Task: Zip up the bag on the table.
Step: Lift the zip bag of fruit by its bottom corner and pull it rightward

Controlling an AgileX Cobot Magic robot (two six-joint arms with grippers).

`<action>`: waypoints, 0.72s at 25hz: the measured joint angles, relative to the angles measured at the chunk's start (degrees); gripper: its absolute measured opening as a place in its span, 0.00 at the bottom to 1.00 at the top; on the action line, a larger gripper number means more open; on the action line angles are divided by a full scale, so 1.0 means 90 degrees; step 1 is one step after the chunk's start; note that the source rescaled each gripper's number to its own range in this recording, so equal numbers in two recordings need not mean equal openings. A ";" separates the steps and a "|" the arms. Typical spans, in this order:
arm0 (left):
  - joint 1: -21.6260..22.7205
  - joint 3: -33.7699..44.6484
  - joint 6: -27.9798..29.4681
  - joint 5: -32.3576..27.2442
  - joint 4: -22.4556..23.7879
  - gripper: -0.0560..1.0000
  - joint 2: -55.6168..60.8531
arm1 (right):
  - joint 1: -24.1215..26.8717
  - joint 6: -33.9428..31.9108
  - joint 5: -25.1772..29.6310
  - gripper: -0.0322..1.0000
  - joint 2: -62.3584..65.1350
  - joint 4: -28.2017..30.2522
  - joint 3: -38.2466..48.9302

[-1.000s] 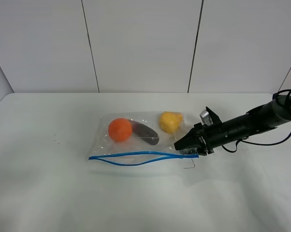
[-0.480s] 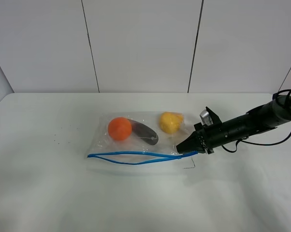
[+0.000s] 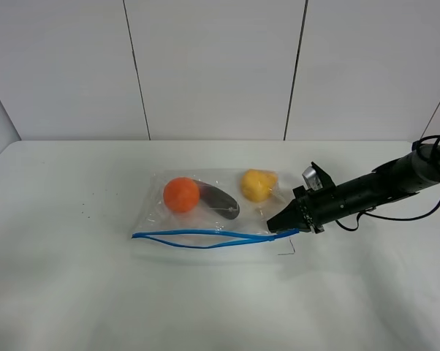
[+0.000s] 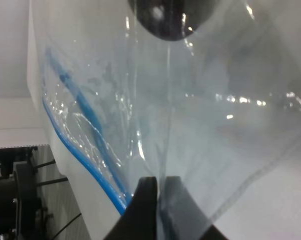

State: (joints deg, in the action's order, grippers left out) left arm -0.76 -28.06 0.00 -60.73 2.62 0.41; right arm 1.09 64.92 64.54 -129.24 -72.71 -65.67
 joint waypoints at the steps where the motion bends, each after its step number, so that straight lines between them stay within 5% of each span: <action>1: 0.0000 0.0000 0.0000 0.0000 0.0000 1.00 0.0000 | 0.0000 -0.0007 0.0062 0.03 0.0000 -0.0007 0.0000; 18: 0.0000 0.0000 0.0000 0.0000 0.0000 1.00 0.0000 | 0.0000 -0.0523 0.0449 0.03 0.0825 -0.0108 0.0006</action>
State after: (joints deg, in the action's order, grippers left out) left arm -0.76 -28.06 0.00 -60.73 2.62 0.41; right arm 1.09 60.21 68.58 -121.82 -73.69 -65.62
